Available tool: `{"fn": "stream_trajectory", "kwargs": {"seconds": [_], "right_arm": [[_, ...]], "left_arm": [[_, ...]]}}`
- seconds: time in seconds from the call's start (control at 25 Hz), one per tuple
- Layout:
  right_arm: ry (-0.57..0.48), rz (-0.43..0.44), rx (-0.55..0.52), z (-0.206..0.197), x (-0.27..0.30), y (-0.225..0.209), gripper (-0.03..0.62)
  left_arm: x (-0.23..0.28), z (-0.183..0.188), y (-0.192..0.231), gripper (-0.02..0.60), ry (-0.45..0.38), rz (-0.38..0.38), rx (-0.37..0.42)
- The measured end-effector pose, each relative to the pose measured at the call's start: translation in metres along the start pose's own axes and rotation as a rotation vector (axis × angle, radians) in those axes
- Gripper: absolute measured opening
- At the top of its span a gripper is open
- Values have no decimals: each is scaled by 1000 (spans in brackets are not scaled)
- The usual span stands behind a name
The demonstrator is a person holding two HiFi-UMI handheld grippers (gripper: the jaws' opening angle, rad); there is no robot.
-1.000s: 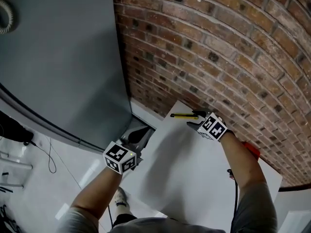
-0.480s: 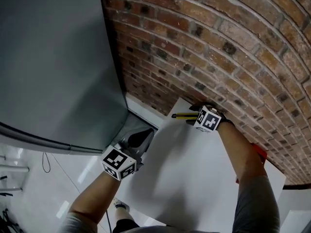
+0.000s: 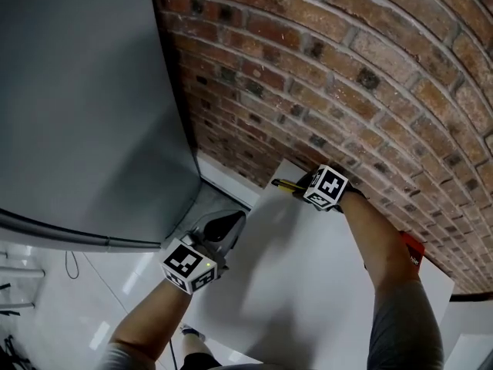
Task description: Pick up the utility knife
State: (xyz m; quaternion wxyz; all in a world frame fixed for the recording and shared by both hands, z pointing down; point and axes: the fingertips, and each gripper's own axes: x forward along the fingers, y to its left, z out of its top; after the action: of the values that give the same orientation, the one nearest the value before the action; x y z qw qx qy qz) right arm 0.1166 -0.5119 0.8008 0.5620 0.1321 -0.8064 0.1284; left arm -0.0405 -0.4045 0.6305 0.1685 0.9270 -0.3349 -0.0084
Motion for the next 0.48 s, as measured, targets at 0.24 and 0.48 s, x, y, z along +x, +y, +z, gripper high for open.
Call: {"fn": "stream_trajectory", "kwargs": {"seconds": [0.24,0.48], "right_arm": [[-175,-62,141,22,-35,0,126],[-361,-52,210,64,-109,21,126]], "left_arm": [[-8,27,-1,-3,-20,18,33],[-18,75,-4,-3,-66,49,52]]}}
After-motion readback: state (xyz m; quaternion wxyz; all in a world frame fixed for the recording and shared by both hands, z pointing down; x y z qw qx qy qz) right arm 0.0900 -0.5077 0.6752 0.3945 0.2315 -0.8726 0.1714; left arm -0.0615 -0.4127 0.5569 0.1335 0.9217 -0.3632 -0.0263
